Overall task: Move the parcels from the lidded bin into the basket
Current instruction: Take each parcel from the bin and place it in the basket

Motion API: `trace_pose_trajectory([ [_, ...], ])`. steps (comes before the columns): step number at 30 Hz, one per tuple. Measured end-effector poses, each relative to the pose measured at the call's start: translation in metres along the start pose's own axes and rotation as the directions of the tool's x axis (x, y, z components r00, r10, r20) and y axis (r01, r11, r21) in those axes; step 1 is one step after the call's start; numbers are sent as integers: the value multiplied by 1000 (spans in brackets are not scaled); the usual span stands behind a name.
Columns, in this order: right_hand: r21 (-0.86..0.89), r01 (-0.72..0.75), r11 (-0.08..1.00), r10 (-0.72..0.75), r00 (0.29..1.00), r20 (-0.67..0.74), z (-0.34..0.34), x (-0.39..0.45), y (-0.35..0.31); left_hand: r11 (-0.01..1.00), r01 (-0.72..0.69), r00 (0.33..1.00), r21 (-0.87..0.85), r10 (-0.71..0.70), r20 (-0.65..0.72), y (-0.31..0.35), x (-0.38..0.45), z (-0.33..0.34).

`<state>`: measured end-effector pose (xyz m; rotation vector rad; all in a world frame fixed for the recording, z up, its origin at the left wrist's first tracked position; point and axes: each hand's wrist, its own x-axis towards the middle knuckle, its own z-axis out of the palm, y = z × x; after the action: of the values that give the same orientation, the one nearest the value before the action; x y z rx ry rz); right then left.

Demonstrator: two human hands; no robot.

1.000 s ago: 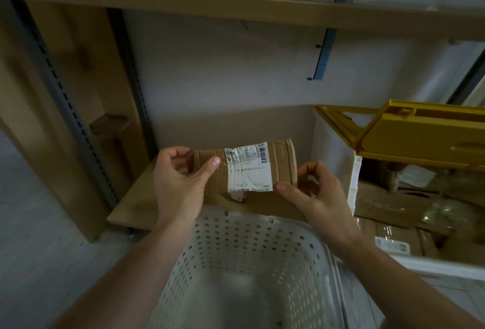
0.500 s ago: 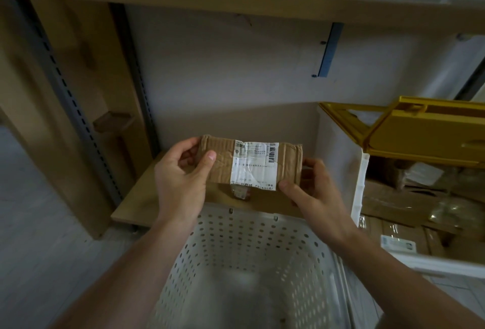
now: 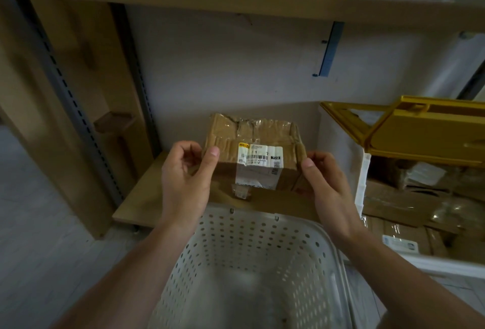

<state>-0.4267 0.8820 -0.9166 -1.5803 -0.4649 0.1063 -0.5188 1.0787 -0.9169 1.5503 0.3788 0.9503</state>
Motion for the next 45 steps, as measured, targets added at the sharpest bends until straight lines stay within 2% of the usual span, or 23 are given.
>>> trace_pose_trajectory([
  [15, 60, 15, 998, -15, 1000, -1, -8, 3, 1, 998, 47, 999, -33, -46, 20, -1, 0, 3],
  [25, 65, 43, 997, -43, 999, -8, -11, 1, -2, 1000, -3, 998, -25, 4, 59, -3, -2, 7],
  [33, 70, 54, 996, -53, 999, -10, -13, 0, 0, 998, 33, 997, -55, -29, 77, -1, -4, 5],
  [45, 59, 67, 996, -65, 997, -35, -13, 1, -1, 1000, -5, 996, -8, 5, 84, -1, -5, 6],
])
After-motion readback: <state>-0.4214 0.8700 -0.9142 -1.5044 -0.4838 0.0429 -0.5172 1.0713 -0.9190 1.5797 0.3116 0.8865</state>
